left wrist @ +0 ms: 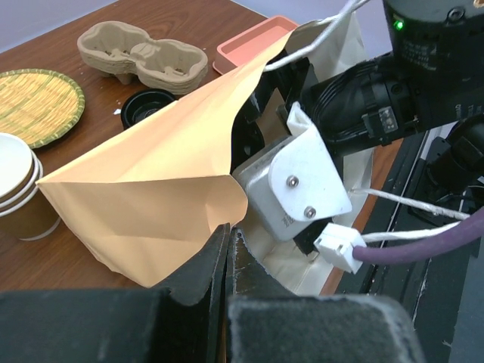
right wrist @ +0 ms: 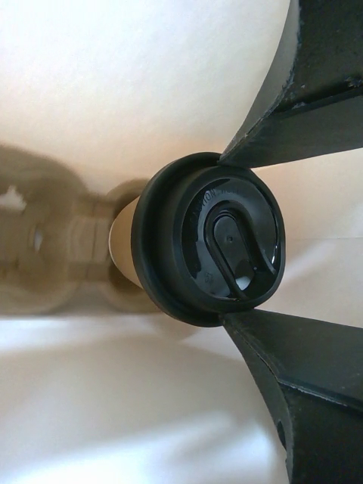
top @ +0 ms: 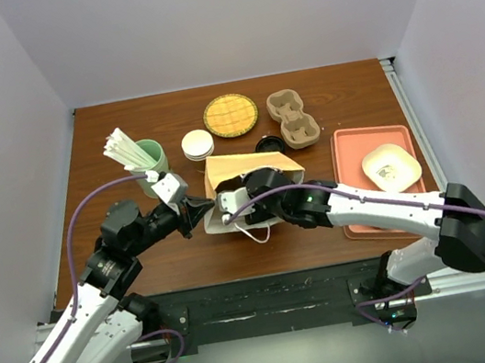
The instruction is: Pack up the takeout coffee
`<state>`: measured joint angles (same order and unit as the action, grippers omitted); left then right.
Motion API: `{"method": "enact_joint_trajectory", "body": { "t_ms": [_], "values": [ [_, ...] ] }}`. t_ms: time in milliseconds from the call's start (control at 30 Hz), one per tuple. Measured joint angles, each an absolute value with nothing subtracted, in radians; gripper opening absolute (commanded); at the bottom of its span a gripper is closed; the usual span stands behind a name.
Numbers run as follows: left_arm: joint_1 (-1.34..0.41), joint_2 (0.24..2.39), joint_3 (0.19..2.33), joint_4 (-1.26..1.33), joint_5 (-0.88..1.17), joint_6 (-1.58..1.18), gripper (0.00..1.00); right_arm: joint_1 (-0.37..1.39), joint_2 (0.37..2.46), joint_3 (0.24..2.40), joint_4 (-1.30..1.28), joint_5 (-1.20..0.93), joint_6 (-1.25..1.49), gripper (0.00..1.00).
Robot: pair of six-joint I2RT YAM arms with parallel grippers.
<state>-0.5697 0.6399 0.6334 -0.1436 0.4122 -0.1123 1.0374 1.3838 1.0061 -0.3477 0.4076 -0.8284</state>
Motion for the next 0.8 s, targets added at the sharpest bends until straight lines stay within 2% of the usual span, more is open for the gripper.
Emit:
{"method": "enact_joint_trajectory", "body": {
  "t_ms": [333, 533, 800],
  "values": [
    [-0.570, 0.640, 0.633, -0.143, 0.413, -0.112, 0.00, 1.018, 1.321, 0.996, -0.419, 0.395, -0.826, 0.32],
    [-0.570, 0.640, 0.633, -0.140, 0.414, -0.112, 0.00, 1.014, 1.322, 0.996, -0.470, 0.321, -0.819, 0.31],
    [-0.570, 0.641, 0.633, -0.141, 0.414, -0.112, 0.00, 1.013, 1.350, 0.996, -0.450, 0.324, -0.825, 0.30]
  ]
}}
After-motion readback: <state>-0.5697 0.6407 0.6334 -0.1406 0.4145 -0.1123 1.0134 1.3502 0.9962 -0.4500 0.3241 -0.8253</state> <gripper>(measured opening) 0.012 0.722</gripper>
